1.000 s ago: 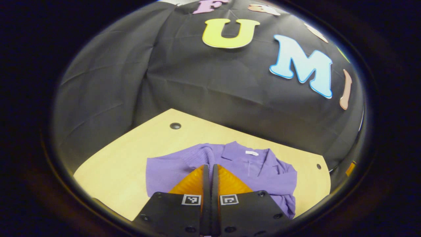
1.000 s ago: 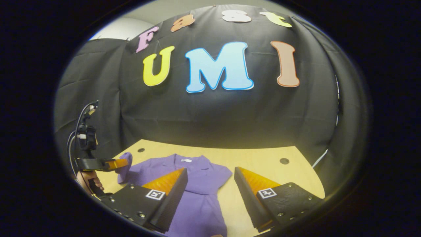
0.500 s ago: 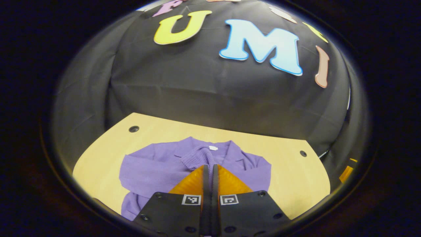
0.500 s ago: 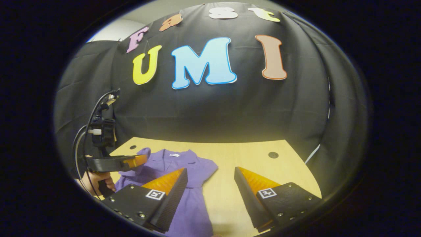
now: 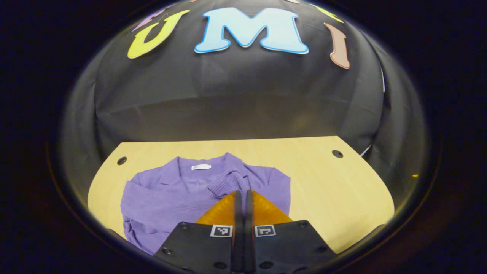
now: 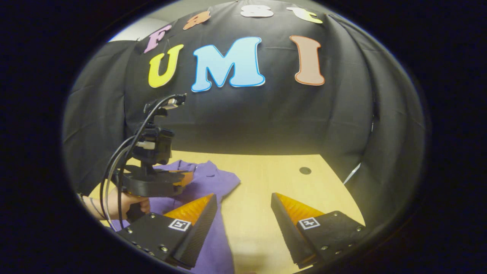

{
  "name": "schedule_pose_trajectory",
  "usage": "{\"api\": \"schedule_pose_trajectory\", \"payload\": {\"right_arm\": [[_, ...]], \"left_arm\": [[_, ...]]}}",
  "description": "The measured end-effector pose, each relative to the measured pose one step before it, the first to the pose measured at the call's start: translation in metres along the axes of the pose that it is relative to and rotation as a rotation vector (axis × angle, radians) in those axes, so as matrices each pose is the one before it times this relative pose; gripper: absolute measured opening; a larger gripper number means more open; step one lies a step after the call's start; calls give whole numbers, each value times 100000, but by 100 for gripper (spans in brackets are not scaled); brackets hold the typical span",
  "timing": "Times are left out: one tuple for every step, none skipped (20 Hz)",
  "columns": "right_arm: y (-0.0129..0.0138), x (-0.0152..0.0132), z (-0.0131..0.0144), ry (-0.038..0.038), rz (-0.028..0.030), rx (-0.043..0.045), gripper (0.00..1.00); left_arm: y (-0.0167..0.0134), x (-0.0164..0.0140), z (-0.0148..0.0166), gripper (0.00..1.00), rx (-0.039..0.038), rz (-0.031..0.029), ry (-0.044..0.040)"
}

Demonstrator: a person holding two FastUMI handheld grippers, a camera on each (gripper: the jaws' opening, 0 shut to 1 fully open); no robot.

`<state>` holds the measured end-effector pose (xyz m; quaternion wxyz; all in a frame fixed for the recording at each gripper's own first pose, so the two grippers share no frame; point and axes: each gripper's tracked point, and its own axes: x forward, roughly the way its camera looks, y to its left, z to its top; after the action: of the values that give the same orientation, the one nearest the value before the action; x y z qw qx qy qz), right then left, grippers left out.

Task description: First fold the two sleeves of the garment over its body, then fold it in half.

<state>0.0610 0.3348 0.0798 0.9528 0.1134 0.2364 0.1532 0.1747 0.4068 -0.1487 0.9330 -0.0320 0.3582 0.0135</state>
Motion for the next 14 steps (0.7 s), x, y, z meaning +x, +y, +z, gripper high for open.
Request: {"api": "schedule_pose_trajectory", "payload": {"right_arm": [[-209, -199, -172, 540, -1003, 252, 87], [-215, -296, -213, 131, -1524, 291, 87], [-182, -339, -43, -22, -1223, 143, 87], [-71, -320, -137, -26, -1131, -59, 87], [-181, -329, -227, 353, -1154, -75, 87], [22, -266, -437, 460, -888, -123, 87], [-18, -219, -226, 433, -821, -196, 87], [-142, -316, -426, 681, -1077, -37, 87], [85, -277, -147, 364, -757, 252, 87], [52, -226, -338, 363, -585, 739, 87], [200, -185, -204, 371, -237, 861, 87], [211, -256, -155, 140, -251, 387, 87], [225, -232, -81, 6, -335, -331, 87], [132, -208, -223, -201, -572, -611, 87]], "left_arm": [[-501, 275, -120, 7, 678, -267, -77], [-383, 289, -152, 7, 685, -285, 415], [-137, 298, -173, 7, 685, 456, 134], [-53, 288, -194, 7, 864, 379, 390], [90, 184, -187, 7, 637, 450, 180], [-102, 4, 147, 7, -48, -474, -411], [-19, -106, 61, 11, -51, -444, -766], [-155, -82, 127, 12, 57, -1207, -905], [-325, -107, -130, 16, 459, -1908, 241], [-95, -296, -190, 20, 921, -978, 658], [-131, -456, -266, 24, 134, -1484, 478], [-218, -460, 149, 37, -209, -1500, -525], [7, -606, 144, 51, -277, -1077, -1195], [72, -541, 22, 55, -144, -1150, -1069]]}}
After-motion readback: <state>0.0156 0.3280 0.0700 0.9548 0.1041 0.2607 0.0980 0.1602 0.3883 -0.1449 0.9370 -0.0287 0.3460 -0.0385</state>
